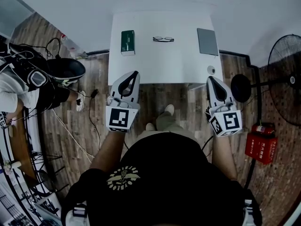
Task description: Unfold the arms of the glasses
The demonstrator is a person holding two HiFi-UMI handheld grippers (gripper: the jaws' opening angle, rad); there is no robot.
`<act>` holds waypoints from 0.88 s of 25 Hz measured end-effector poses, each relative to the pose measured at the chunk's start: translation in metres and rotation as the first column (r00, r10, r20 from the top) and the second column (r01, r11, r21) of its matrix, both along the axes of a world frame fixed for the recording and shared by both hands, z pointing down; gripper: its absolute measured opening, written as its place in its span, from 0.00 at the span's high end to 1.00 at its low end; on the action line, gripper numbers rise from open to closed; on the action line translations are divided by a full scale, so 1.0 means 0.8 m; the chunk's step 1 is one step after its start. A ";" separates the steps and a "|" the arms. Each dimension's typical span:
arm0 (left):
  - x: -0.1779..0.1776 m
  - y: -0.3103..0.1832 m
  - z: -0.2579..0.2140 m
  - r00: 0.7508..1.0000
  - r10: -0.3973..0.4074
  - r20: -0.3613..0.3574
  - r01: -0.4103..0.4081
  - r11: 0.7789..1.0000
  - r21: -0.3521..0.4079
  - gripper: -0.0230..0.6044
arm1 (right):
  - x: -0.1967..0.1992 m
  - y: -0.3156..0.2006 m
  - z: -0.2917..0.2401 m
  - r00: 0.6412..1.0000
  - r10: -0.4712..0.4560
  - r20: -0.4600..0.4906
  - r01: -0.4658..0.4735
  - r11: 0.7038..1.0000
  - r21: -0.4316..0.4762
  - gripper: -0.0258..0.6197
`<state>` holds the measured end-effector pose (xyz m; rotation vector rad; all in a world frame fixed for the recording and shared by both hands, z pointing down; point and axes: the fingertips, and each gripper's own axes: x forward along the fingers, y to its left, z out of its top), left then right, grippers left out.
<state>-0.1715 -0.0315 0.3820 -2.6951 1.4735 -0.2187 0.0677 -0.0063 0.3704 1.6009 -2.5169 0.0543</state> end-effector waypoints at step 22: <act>0.062 -0.099 -0.008 0.999 -0.026 0.041 0.026 1.000 -0.013 0.95 | 0.054 -0.110 -0.002 0.999 -0.040 0.031 0.040 0.999 0.011 0.96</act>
